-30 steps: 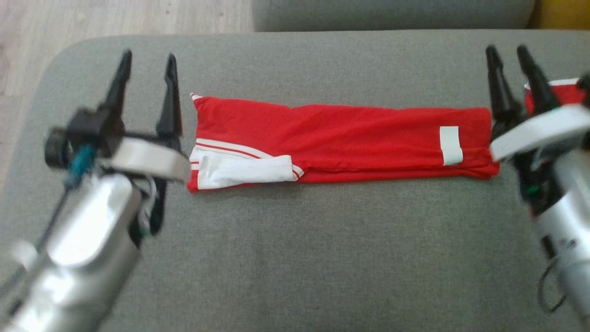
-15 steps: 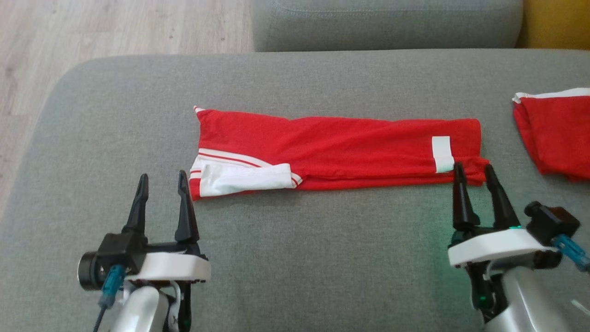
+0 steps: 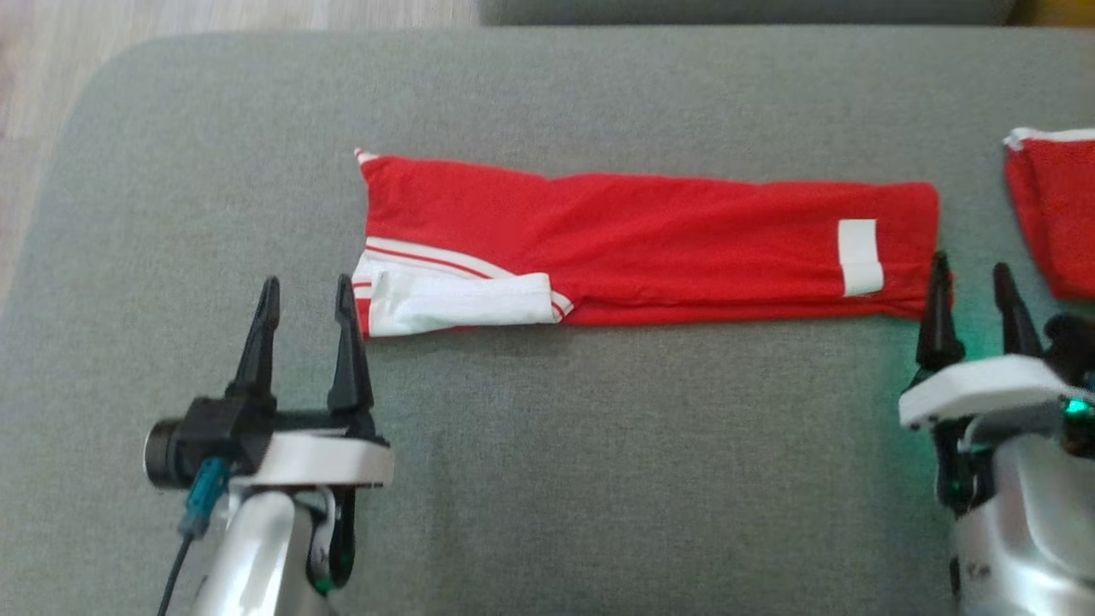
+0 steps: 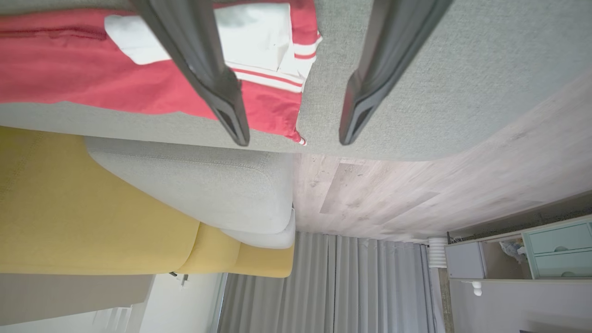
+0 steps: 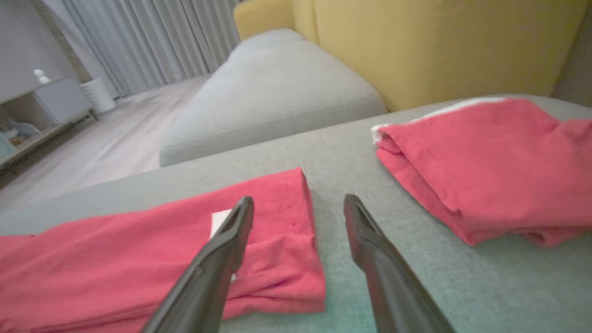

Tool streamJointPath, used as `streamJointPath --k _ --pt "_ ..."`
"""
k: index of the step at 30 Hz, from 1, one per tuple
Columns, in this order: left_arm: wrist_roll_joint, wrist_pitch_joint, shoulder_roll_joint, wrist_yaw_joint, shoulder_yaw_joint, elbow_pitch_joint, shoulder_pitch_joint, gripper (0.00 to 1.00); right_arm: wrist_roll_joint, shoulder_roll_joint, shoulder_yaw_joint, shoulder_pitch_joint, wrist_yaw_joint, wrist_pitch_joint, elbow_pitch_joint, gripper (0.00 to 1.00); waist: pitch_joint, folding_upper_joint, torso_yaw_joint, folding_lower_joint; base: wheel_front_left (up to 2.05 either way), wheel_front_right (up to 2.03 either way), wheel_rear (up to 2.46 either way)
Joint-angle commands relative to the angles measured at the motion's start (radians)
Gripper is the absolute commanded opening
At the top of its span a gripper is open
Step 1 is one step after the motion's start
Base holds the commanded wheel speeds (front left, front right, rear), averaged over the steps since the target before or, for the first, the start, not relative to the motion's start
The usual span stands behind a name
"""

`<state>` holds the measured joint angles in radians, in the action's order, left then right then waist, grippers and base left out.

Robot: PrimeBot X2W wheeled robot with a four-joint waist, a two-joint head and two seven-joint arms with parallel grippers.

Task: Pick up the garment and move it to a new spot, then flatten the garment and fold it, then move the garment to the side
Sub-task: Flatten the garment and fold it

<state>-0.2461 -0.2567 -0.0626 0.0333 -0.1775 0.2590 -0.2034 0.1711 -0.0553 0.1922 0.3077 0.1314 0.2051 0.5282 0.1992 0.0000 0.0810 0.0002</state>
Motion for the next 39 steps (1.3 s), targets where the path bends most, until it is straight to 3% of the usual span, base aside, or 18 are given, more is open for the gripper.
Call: streamJointPath --k 1,10,11,12,13,22,30,39 --pt "0.012 -0.005 0.000 -0.009 0.042 -0.020 -0.050 1.00 -0.028 0.004 0.006 0.055 -0.001 -0.020 0.013 1.00 0.036 0.0000 0.014 -0.0002 0.00 0.00 0.00" --pt "0.030 -0.005 0.011 -0.039 0.040 0.023 -0.079 1.00 -0.011 0.005 0.038 0.168 -0.001 -0.069 0.274 1.00 0.070 0.0000 0.030 -0.0002 0.00 0.00 0.00" --pt "0.031 -0.005 0.011 -0.040 0.041 0.024 -0.081 1.00 -0.013 0.005 0.035 0.174 -0.001 -0.068 0.296 0.83 0.070 0.0000 0.030 -0.0002 0.00 0.00 0.00" --pt "0.032 -0.005 0.012 -0.040 0.043 0.026 -0.082 1.00 -0.015 0.005 0.034 0.180 -0.001 -0.063 0.315 0.17 0.069 0.0000 0.030 -0.0002 0.00 0.00 0.00" --pt "0.031 -0.005 0.012 -0.041 0.044 0.028 -0.082 1.00 -0.018 0.005 0.034 0.186 -0.001 -0.054 0.330 0.00 0.068 0.0000 0.029 -0.0002 0.00 0.00 0.00" --pt "0.024 -0.005 0.012 -0.037 0.045 0.036 -0.071 1.00 -0.108 -0.001 0.155 0.214 -0.001 0.015 0.357 0.00 0.025 0.0000 0.000 -0.0002 0.00 0.00 0.00" --pt "0.015 -0.005 0.012 -0.038 0.039 0.043 -0.055 1.00 -0.195 -0.093 0.279 0.226 -0.001 -0.011 0.317 0.00 -0.012 0.0000 -0.012 -0.0002 0.00 0.00 0.00" --pt "0.008 -0.005 0.012 -0.040 0.043 0.045 -0.038 1.00 -0.155 -0.077 0.226 0.266 -0.001 -0.047 0.240 0.00 -0.057 0.0000 0.001 -0.0002 0.00 0.00 0.00"
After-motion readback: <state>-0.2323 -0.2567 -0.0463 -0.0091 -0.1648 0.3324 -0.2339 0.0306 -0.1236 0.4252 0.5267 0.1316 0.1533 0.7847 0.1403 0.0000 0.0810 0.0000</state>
